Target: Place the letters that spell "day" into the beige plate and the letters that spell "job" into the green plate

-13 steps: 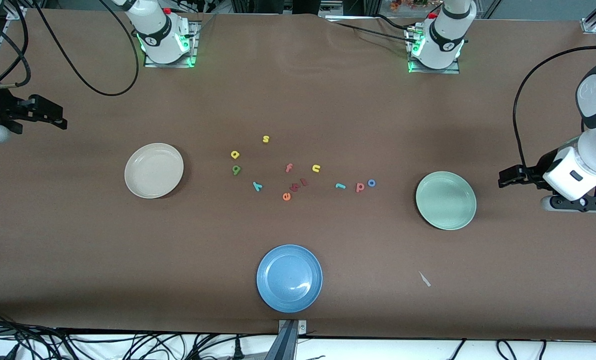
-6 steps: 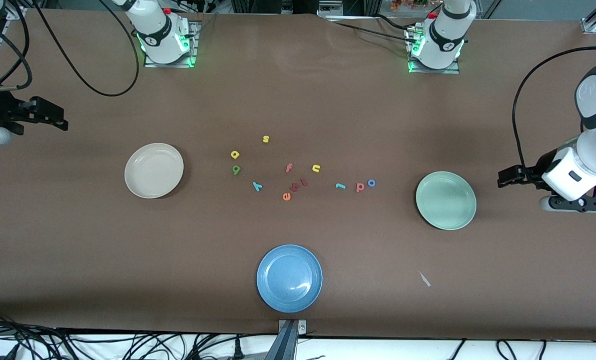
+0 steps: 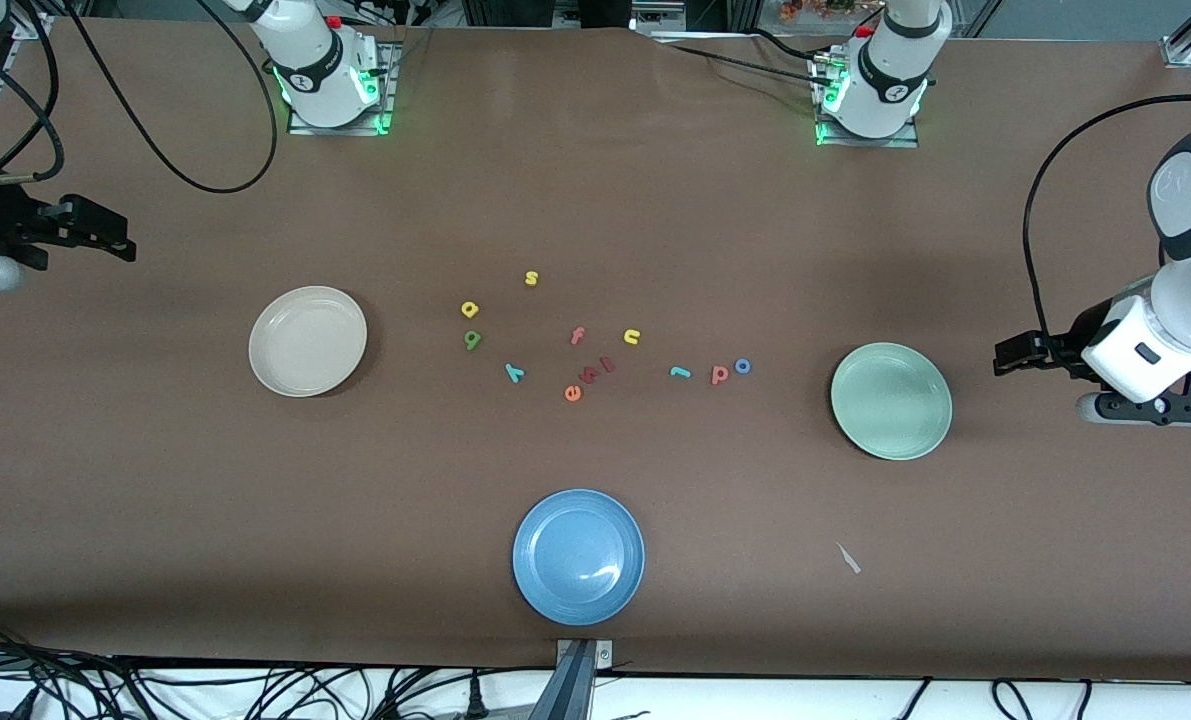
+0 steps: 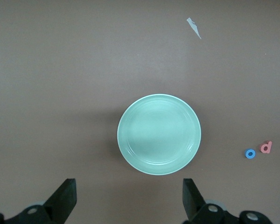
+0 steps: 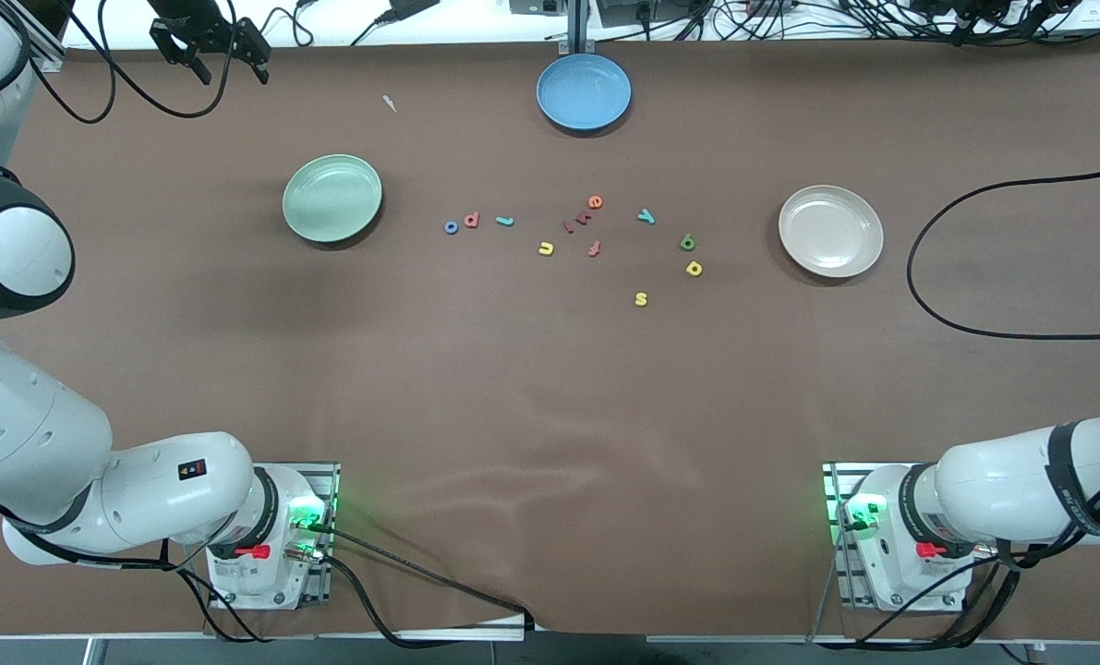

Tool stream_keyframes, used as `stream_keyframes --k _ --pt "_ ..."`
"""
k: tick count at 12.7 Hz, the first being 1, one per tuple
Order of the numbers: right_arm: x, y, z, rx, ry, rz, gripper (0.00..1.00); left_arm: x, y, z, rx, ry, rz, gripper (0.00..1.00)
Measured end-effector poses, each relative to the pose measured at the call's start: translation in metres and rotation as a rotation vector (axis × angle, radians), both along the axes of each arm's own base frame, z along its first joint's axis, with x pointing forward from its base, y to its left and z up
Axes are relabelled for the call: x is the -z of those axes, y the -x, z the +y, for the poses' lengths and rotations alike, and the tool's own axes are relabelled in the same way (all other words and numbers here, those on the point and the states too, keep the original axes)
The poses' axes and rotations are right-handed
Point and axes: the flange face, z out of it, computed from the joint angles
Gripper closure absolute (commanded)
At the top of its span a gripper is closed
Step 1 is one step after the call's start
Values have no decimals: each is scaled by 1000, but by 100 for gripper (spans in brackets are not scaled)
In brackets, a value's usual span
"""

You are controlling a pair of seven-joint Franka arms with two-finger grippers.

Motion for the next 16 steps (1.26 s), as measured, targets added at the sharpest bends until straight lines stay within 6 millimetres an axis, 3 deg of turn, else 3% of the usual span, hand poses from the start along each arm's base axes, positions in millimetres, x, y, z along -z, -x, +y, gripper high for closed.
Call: stream_keyframes --k 16 --pt "11 -2 -9 -3 -1 24 0 5 0 -2 4 2 11 0"
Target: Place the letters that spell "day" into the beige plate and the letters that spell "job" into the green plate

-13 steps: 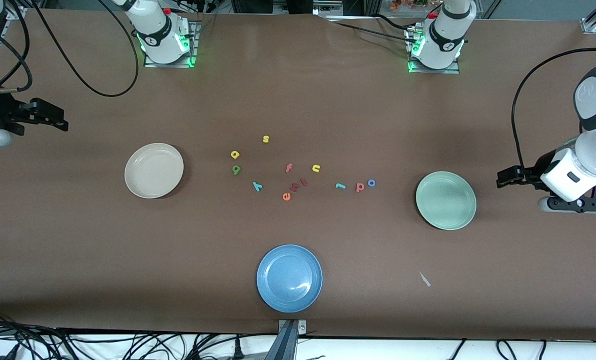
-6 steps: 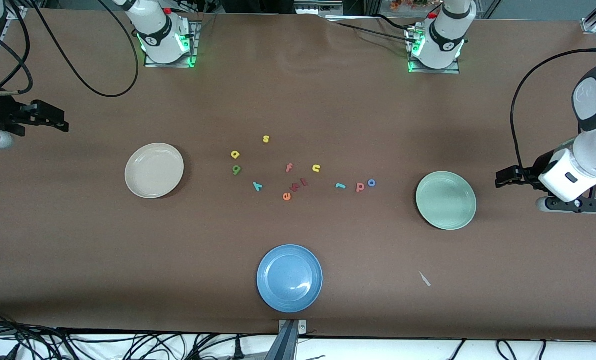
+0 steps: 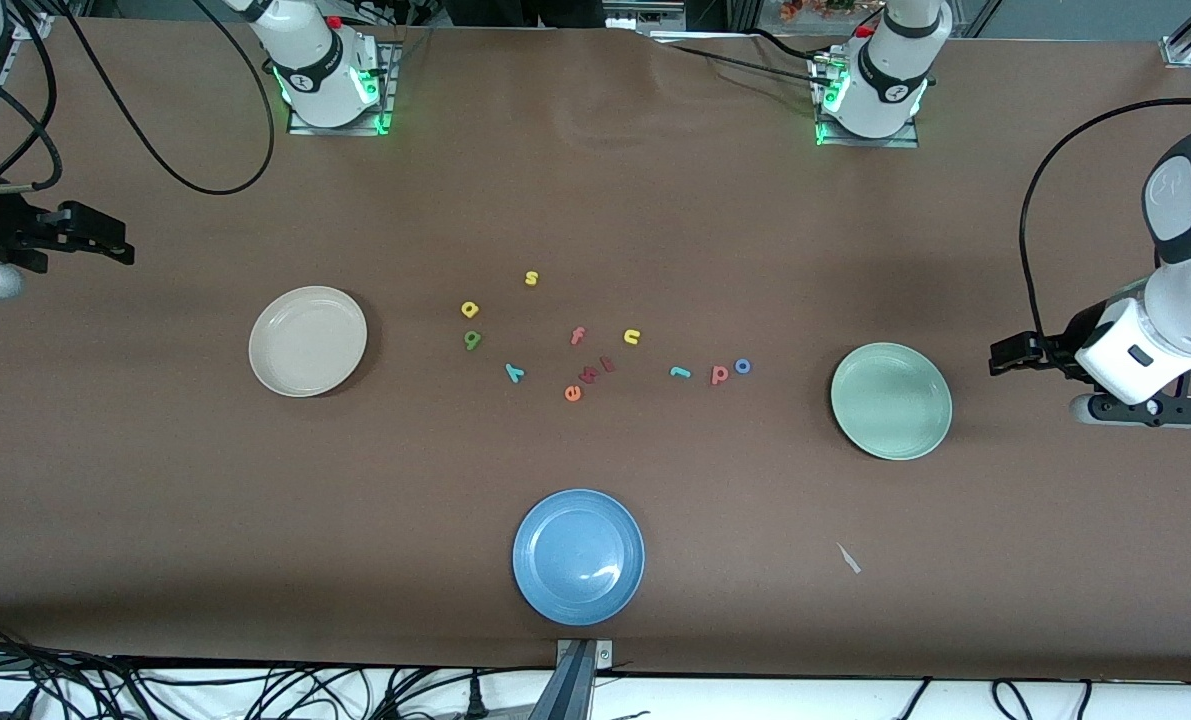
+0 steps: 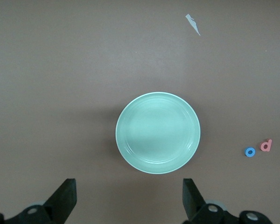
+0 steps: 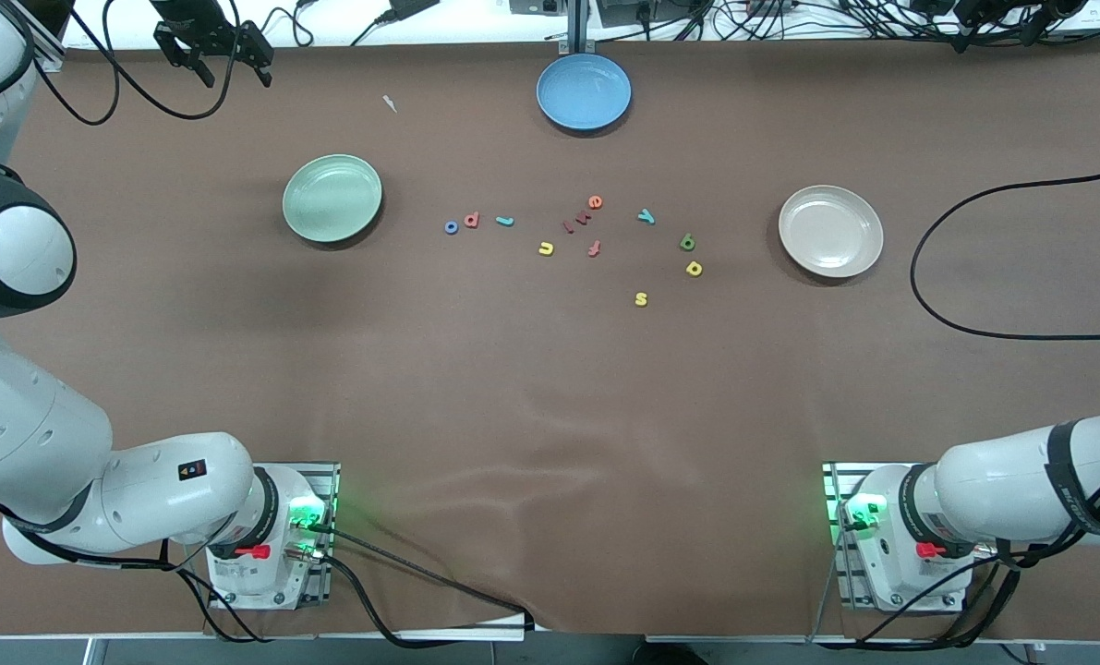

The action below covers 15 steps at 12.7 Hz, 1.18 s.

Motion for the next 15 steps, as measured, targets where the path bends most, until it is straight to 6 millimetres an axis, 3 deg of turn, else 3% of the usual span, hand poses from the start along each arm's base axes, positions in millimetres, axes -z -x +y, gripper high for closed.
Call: stream_keyframes --k 15 --pt "7 -2 0 -10 -2 12 0 9 -2 -9 15 4 14 0"
